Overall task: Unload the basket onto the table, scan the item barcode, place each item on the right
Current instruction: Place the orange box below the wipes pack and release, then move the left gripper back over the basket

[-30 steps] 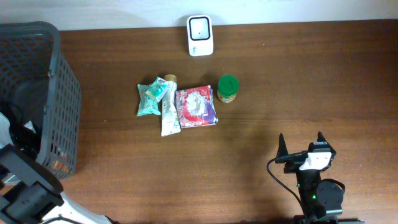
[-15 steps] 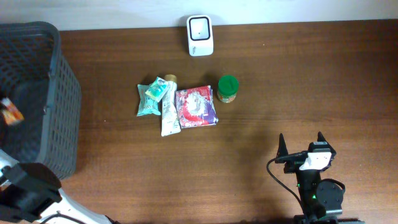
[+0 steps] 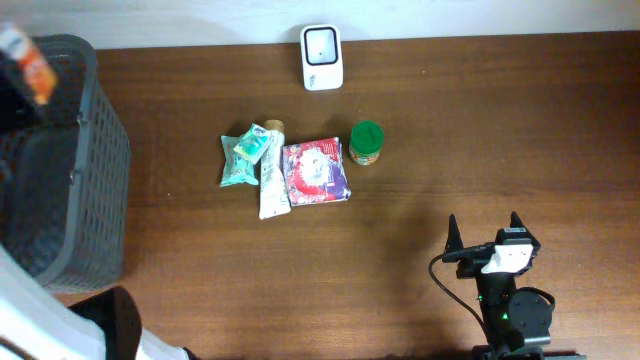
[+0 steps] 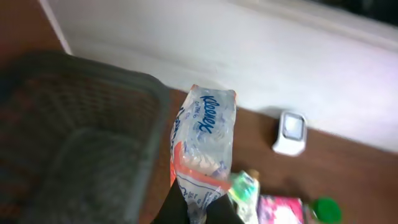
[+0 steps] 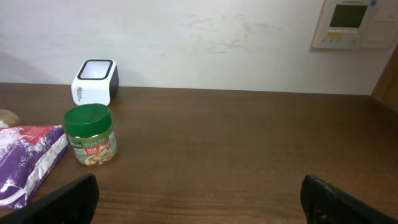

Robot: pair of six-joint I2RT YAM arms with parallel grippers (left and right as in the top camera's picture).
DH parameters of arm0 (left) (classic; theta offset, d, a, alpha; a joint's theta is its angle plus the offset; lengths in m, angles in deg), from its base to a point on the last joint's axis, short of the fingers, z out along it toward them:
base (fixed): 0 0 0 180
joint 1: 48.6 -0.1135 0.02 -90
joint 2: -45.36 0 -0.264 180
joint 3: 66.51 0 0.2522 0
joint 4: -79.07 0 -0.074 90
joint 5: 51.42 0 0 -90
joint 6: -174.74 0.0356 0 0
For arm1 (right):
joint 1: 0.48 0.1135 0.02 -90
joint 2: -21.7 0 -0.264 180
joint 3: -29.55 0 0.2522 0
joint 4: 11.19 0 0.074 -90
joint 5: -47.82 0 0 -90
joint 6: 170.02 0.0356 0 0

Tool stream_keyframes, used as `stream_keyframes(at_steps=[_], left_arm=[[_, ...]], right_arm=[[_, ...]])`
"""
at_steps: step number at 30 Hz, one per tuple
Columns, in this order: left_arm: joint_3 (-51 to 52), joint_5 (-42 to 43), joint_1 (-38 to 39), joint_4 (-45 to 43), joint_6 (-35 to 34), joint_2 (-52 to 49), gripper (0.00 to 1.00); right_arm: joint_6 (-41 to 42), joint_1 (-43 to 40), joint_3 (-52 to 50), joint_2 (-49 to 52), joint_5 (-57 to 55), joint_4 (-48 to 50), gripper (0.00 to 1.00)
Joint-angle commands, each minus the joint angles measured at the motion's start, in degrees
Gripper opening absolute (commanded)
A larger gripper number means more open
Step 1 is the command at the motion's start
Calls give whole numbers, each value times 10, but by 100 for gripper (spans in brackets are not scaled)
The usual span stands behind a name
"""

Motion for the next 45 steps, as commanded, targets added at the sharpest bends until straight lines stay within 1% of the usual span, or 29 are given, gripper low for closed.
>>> stream_keyframes(at_steps=[1, 4, 5, 8, 11, 14, 17, 18, 19, 20, 22, 23, 24, 26, 27, 30, 31, 33, 34, 35, 36, 39, 42, 43, 45], left_arm=[[64, 8, 106, 0, 12, -14, 0], [183, 8, 189, -9, 12, -28, 0], [252, 9, 219, -33, 11, -36, 0], [399, 5, 273, -111, 0, -57, 0], [527, -89, 310, -200, -49, -77, 0], [592, -87, 336, -226, -74, -115, 0], [608, -87, 355, -239, -75, -167, 0], [607, -87, 355, -245, -74, -180, 0], [607, -112, 355, -260, -74, -198, 6], [607, -141, 354, -267, -74, -209, 19], [607, -201, 354, -272, -74, -215, 42], [605, -233, 351, -274, -74, -214, 50], [600, -241, 347, -278, -74, -215, 57], [561, -257, 340, -271, -74, -214, 62], [529, -263, 336, -256, -74, -214, 75], [357, -263, 312, -142, -86, -214, 82], [293, -263, 303, -101, -101, -214, 88], [165, -263, 289, -26, -106, -214, 100], [116, -263, 285, -2, -106, -214, 99], [85, -260, 282, 3, -102, -210, 99], [78, -261, 282, 3, -102, -202, 99], [77, -263, 276, 3, -102, -162, 99], [77, -262, 236, 3, -102, -117, 99], [79, -246, 209, 3, -101, -96, 99], [88, -197, 181, 3, -49, -69, 99]], right_arm=[[3, -3, -5, -4, -7, -2, 99], [3, -3, -5, -4, -7, -2, 99], [3, -3, -5, -4, -7, -2, 99], [3, -3, -5, -4, -7, -2, 99], [3, -3, -5, -4, -7, -2, 99], [3, -3, -5, -4, -7, -2, 99], [3, -3, -5, -4, -7, -2, 99], [3, -3, -5, -4, -7, -2, 99], [3, -3, -5, -4, -7, -2, 99], [3, -3, -5, -4, -7, -2, 98], [3, -3, -5, -4, -7, -2, 99], [3, -3, -5, -4, -7, -2, 98], [3, -3, -5, -4, -7, -2, 98], [3, -3, -5, -4, -7, -2, 99], [3, -3, -5, -4, -7, -2, 99], [3, -3, -5, -4, -7, -2, 99], [3, -3, -5, -4, -7, -2, 99], [3, -3, -5, -4, -7, -2, 99], [3, -3, -5, -4, -7, -2, 98], [3, -3, -5, -4, -7, -2, 99], [3, -3, -5, -4, -7, -2, 98], [3, -3, -5, -4, -7, -2, 99], [3, -3, -5, -4, -7, -2, 99], [3, -3, -5, -4, -7, -2, 98], [3, -3, -5, -4, -7, -2, 99]])
